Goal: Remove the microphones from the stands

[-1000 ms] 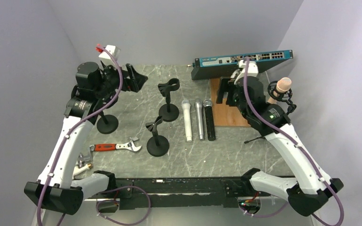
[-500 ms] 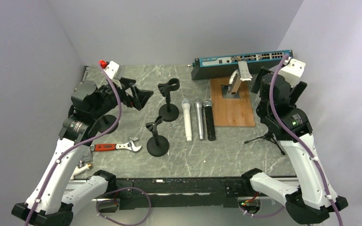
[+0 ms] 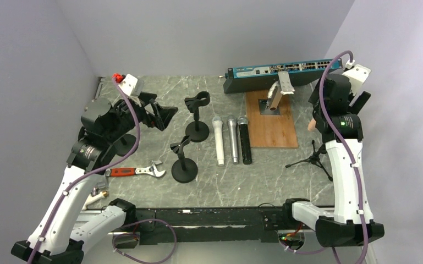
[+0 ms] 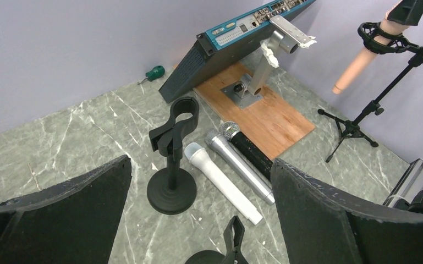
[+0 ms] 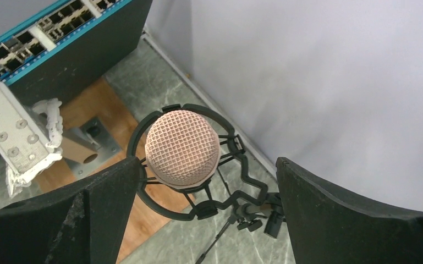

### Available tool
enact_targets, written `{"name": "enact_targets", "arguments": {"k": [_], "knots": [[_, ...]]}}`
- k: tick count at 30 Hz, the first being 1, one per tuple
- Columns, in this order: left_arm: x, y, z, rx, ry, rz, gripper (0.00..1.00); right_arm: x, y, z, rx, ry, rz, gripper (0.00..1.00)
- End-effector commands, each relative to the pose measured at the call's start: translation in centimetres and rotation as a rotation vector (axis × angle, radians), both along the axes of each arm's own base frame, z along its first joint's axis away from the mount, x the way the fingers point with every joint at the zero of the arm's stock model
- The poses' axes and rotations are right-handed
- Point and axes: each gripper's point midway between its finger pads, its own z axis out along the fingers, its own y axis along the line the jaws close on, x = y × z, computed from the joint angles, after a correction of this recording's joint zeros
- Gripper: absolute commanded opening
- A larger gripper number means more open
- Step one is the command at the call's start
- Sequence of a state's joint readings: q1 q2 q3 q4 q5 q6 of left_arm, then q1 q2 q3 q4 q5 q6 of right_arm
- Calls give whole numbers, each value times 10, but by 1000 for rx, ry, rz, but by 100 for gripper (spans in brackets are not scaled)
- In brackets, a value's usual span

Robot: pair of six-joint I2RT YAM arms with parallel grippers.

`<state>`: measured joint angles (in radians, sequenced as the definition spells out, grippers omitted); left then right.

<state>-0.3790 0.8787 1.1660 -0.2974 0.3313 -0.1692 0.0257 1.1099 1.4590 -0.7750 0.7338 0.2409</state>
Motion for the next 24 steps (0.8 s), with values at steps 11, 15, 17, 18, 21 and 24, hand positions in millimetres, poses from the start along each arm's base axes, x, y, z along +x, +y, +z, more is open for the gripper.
{"name": "enact_targets", "arguments": {"k": [11, 15, 17, 18, 21, 24], "knots": [[3, -3, 4, -6, -22, -5, 100, 25, 5, -9, 41, -41, 132, 80], [2, -2, 5, -14, -33, 1, 99, 25, 5, -17, 38, -36, 135, 74], [3, -2, 5, -13, -31, 2, 99, 26, 4, -18, 31, -37, 136, 69], [3, -3, 4, -13, -29, 1, 99, 27, 5, -17, 31, -41, 142, 67], [5, -4, 4, -18, -20, 0, 99, 29, 6, -10, 26, -41, 155, 58], [6, -5, 1, -19, -13, -5, 99, 27, 4, -2, 19, -31, 142, 48]]}}
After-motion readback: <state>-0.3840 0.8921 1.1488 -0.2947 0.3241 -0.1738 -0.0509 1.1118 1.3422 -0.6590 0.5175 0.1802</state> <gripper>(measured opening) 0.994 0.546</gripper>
